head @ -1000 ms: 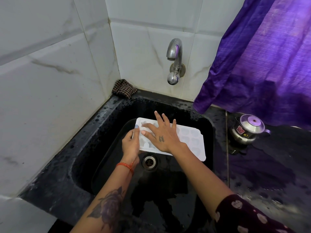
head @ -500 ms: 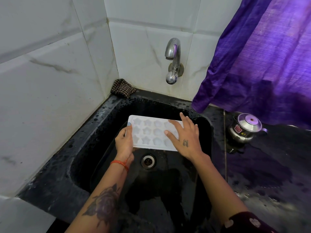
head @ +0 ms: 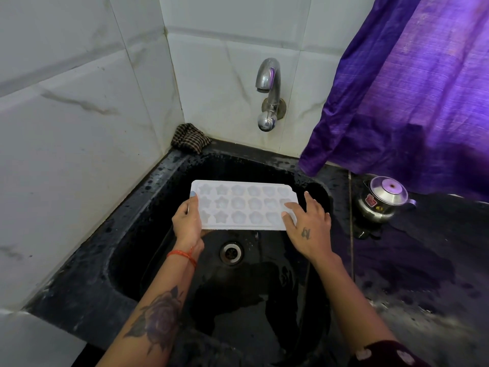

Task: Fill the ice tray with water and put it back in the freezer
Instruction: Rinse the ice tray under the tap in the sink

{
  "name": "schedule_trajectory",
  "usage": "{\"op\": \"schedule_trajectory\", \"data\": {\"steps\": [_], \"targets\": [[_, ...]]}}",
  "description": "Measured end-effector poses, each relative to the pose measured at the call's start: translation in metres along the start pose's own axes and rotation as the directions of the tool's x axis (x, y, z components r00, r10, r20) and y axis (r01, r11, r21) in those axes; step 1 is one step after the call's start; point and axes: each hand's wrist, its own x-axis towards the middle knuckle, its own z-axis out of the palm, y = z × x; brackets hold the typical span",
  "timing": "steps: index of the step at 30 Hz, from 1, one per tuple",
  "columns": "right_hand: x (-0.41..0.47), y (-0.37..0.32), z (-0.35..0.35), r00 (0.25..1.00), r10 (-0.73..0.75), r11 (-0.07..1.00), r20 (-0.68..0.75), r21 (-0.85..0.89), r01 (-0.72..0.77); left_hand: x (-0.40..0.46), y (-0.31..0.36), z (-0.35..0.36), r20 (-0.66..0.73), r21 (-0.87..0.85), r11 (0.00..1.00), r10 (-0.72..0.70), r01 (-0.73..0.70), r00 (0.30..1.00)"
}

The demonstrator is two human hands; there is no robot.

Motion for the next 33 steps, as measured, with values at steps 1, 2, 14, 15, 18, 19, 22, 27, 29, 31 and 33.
{"op": "schedule_trajectory", "data": {"steps": [1, 2, 14, 15, 18, 19, 22, 27, 29, 31, 33], "targets": [[0.000, -0.001, 0.000, 1.000, 0.002, 1.000, 0.029, 0.002, -0.002, 0.000, 0.000, 0.000, -0.001, 0.003, 1.000, 0.001, -0.001, 1.000], [0.001, -0.002, -0.001, 0.999, 0.003, 1.000, 0.052, 0.006, -0.003, 0.000, 0.001, 0.000, -0.003, 0.005, 1.000, 0.001, -0.001, 1.000], [0.003, -0.007, -0.010, 0.990, 0.029, 1.000, 0.134, -0.005, -0.029, 0.002, 0.000, -0.003, -0.007, 0.016, 1.000, 0.006, -0.006, 1.000], [0.003, -0.007, -0.010, 0.990, 0.021, 1.000, 0.139, 0.000, -0.021, 0.002, 0.001, -0.003, -0.006, 0.012, 1.000, 0.005, -0.005, 1.000], [0.003, -0.007, -0.011, 0.991, 0.000, 1.000, 0.135, 0.019, -0.003, 0.002, 0.002, -0.004, -0.006, 0.010, 1.000, 0.009, -0.009, 1.000], [0.003, -0.007, -0.011, 0.991, -0.002, 1.000, 0.130, 0.021, -0.001, 0.003, 0.001, -0.004, -0.007, 0.012, 1.000, 0.011, -0.011, 1.000], [0.002, -0.006, -0.011, 0.993, 0.006, 1.000, 0.122, -0.002, -0.006, 0.004, -0.001, -0.006, -0.011, 0.016, 1.000, 0.006, -0.005, 1.000], [0.000, -0.007, -0.011, 0.990, 0.028, 1.000, 0.136, -0.008, -0.027, 0.005, -0.004, -0.007, -0.008, 0.016, 1.000, -0.012, 0.012, 1.000], [0.001, -0.007, -0.011, 0.989, 0.015, 1.000, 0.150, 0.008, -0.017, 0.004, -0.004, -0.006, -0.006, 0.015, 1.000, -0.009, 0.009, 1.000], [0.001, -0.006, -0.011, 0.988, 0.002, 1.000, 0.157, 0.026, -0.006, 0.003, -0.003, -0.006, -0.006, 0.012, 1.000, -0.003, 0.003, 1.000], [0.001, -0.005, -0.012, 0.988, 0.002, 1.000, 0.154, 0.030, -0.006, 0.002, -0.003, -0.007, -0.006, 0.001, 1.000, -0.007, 0.007, 1.000]]}}
